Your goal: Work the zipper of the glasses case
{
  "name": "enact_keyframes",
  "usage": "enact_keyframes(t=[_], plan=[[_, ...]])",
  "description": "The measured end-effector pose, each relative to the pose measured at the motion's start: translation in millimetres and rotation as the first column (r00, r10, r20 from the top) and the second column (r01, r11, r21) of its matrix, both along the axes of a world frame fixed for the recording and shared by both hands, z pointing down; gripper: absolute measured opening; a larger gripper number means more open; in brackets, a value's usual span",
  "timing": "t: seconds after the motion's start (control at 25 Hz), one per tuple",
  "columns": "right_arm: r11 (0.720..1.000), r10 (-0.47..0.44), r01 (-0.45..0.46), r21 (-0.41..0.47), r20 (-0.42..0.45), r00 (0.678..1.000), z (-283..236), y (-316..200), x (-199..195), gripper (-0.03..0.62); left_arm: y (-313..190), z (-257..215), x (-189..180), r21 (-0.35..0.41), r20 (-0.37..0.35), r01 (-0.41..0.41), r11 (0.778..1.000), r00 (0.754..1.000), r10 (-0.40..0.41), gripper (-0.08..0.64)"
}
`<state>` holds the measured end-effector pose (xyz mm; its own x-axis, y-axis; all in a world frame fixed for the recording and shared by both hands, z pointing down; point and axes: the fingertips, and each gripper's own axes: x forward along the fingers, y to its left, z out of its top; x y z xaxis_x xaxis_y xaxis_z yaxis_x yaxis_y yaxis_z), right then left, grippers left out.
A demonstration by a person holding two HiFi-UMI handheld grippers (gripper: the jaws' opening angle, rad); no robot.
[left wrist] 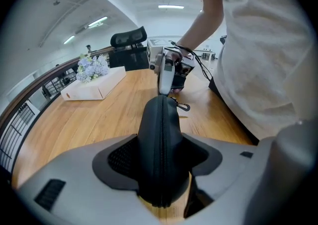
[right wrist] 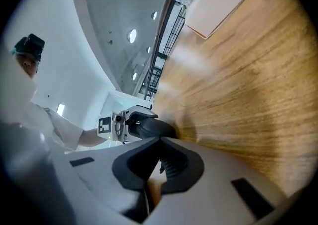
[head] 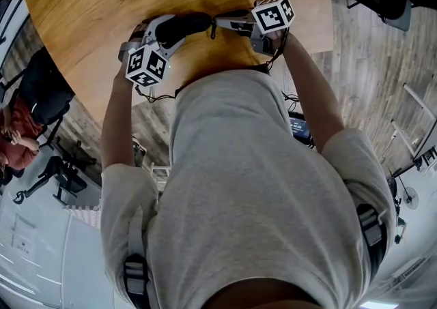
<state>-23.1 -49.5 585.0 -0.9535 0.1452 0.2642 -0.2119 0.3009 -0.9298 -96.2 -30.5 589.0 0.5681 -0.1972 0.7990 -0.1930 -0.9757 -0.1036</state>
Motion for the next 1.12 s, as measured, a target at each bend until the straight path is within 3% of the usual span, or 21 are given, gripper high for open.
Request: enact_keyframes(t=[0.4, 0.64, 0.8, 1.0, 1.12], plan=[[0.973, 0.082, -0.060, 0.224, -0.091, 0.992, -20.5, -9.1, -8.1, 0.025, -8.6, 4.4, -0.2, -0.010, 0.012, 0.112, 0.994, 0.994, -0.112, 0.278], [0.943, 0.093, -0.028, 0.332, -0.180, 0.979, -22.4, -12.1, -5.0, 0.025, -10.6, -0.9, 3.6, 0.017, 0.005, 0.134, 0.991, 0.991, -0.134, 0.278], [0.894, 0.130, -0.001, 0.449, -0.257, 0.958, -30.2, -25.8, 1.2, 0.025, -20.0, -16.7, 9.5, 0.098, -0.037, 0.200, 0.975, 0.980, -0.198, 0.278], [0.786, 0.194, 0.091, 0.612, -0.384, 0.903, -36.6, -39.9, 2.3, 0.025, -31.9, -14.1, 15.7, 0.144, -0.002, 0.301, 0.943, 0.953, -0.304, 0.278], [0.770, 0.199, 0.095, 0.630, -0.380, 0.903, -46.0, -39.3, -1.3, 0.025, -35.5, -14.2, 21.2, 0.137, -0.009, 0.332, 0.933, 0.942, -0.334, 0.278]])
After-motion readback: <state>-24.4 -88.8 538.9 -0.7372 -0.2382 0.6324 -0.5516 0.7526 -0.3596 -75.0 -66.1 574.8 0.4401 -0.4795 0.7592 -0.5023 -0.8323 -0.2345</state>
